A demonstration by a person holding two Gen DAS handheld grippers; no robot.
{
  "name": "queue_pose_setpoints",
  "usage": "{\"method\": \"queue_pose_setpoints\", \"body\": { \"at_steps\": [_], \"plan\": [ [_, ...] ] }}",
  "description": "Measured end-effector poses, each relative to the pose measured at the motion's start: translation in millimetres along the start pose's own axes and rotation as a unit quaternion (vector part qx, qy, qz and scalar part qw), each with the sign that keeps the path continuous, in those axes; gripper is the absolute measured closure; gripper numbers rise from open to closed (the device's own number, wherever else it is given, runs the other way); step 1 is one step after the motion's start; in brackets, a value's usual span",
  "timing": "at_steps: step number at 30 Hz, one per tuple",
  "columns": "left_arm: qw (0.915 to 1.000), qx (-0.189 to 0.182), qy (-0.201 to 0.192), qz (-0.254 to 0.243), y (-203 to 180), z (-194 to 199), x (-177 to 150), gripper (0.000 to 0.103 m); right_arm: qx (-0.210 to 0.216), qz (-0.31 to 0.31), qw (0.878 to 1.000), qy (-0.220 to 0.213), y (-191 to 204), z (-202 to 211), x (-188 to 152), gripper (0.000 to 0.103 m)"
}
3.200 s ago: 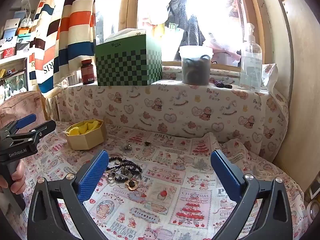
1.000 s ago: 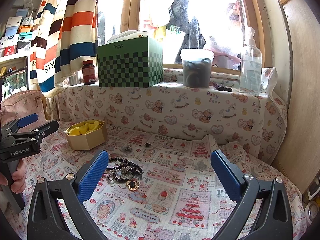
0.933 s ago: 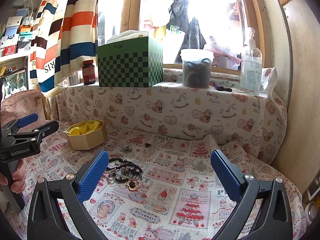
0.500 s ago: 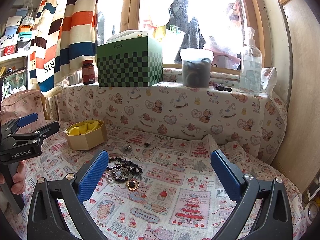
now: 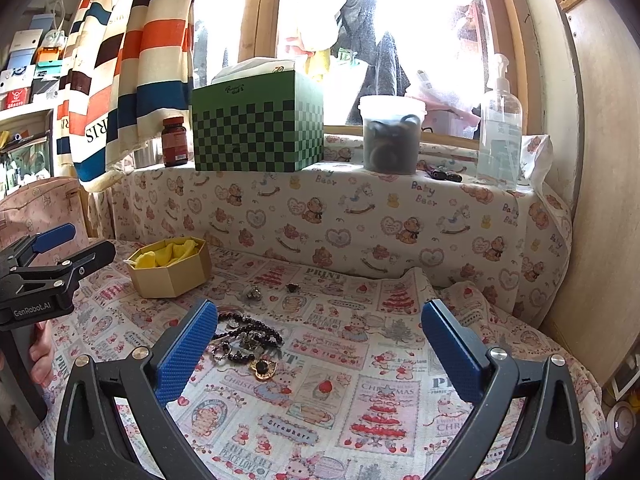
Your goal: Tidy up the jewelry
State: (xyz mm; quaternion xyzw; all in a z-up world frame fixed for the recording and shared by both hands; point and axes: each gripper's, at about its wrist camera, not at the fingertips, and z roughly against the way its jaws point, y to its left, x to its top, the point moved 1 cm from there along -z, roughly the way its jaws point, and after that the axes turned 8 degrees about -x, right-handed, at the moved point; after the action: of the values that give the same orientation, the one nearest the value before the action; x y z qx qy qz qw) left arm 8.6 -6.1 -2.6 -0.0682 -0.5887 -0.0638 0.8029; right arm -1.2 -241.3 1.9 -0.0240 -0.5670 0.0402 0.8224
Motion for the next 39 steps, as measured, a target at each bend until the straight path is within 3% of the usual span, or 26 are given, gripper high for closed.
{"method": "queue_pose_setpoints", "body": {
  "at_steps": [16,21,25,29,32,35,39],
  "plan": [
    [0.9996,0.023,-0.011,0.011,6.2,6.4,-1.0,0.0,-0.002,-0.011,1.0,0.003,-1.4,1.1,0.6,0.0],
    [0.9962,0.059,-0.054,0.034,19.4,19.8,1.2,0.0,0.005,-0.003,1.0,0.009,1.6,0.3,0.9,0.0],
    [0.9952,0.062,-0.066,0.036,23.9,24.7,3.3,0.0,0.009,-0.005,1.0,0.021,1.4,-2.5,0.0,0.0],
    [0.996,0.048,-0.071,0.025,21.5,28.1,5.3,0.0,0.01,-0.015,1.0,0.02,-2.9,-1.6,-0.2,0.003],
    [0.9981,0.0,-0.053,0.031,20.5,26.1,10.8,0.0,0.009,-0.023,0.999,0.024,-5.5,-2.5,0.7,0.005],
    [0.9989,0.001,-0.021,0.042,17.9,14.8,23.7,0.0,-0.008,-0.036,0.999,0.023,-10.4,-0.5,7.5,0.005],
    [0.9983,-0.026,-0.027,0.046,18.1,9.8,54.8,0.0,-0.012,-0.038,0.999,0.022,-13.1,4.0,28.2,0.005]
  ]
}}
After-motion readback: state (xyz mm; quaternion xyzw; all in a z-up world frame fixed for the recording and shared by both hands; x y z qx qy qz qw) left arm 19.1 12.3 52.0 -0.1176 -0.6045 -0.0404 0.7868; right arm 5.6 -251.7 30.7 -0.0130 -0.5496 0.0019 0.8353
